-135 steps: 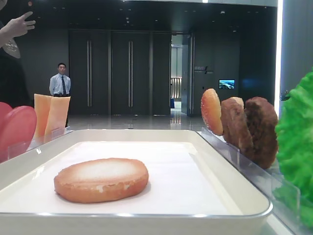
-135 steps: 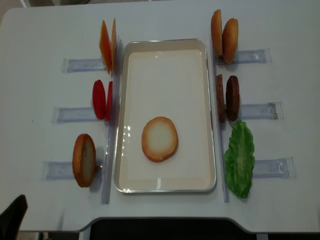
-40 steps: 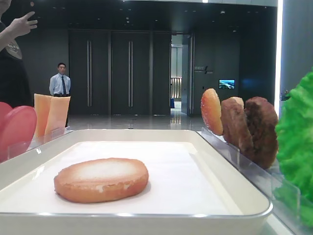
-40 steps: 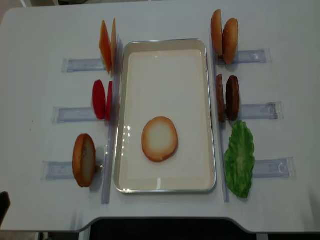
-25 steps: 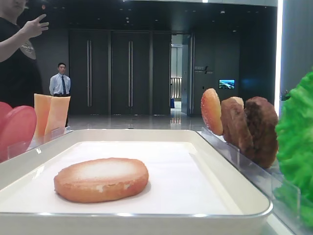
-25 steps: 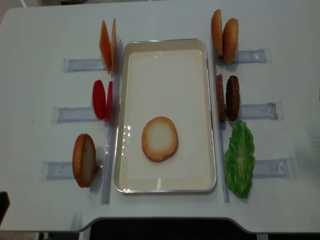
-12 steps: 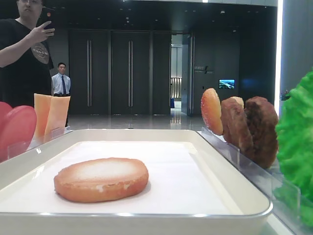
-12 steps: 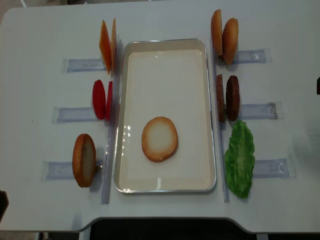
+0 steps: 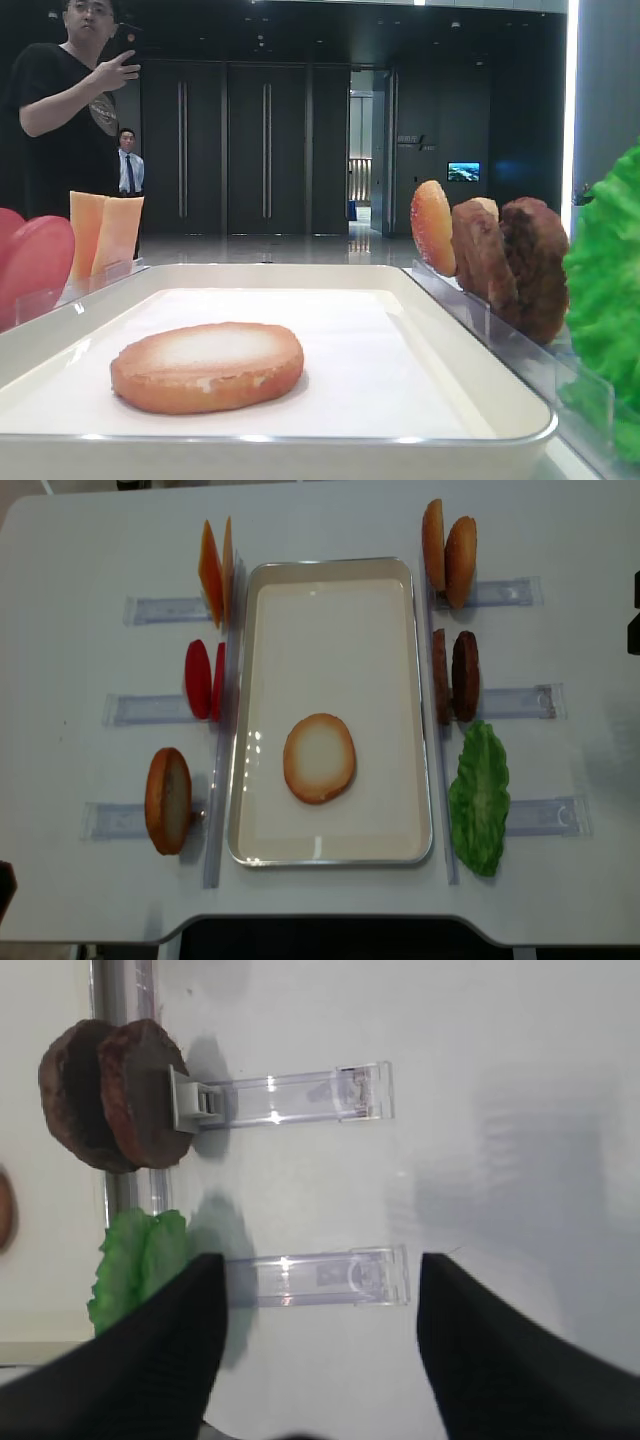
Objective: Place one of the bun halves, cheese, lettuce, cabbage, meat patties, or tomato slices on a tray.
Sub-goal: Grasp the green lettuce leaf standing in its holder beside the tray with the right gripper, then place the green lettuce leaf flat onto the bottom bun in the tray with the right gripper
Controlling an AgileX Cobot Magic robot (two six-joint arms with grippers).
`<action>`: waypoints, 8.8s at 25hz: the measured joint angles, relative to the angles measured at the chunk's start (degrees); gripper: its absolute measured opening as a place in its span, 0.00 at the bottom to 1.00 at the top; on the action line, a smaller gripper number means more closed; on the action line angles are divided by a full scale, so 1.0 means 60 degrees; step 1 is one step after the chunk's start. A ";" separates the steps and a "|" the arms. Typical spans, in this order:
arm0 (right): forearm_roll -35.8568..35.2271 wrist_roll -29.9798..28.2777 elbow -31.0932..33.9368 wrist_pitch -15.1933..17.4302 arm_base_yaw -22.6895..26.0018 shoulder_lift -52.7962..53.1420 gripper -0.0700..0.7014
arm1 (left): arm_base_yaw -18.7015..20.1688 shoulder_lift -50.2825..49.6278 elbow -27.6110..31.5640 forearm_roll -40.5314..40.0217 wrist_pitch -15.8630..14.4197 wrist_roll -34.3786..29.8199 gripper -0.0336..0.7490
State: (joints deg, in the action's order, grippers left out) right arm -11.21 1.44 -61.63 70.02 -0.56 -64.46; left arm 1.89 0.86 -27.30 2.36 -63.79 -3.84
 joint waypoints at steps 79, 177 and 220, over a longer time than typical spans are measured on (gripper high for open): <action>0.0912 0.4870 0.1041 -0.1306 -0.5521 -0.1910 0.60 | 0.0000 0.0000 0.0000 0.0000 0.0000 0.0000 0.04; -0.7589 -0.2218 -0.1333 -0.4292 -0.6562 -0.6000 0.11 | 0.0000 0.0000 0.0000 0.0000 0.0000 0.0000 0.04; -0.6484 -0.2364 -0.1333 -0.4705 -0.6461 -0.6699 0.11 | 0.0000 0.0000 0.0000 0.0000 0.0000 0.0000 0.04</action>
State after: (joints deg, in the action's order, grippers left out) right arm -50.11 -12.74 -69.62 41.79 -39.33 -104.65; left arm 1.89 0.86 -27.30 2.36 -63.79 -3.84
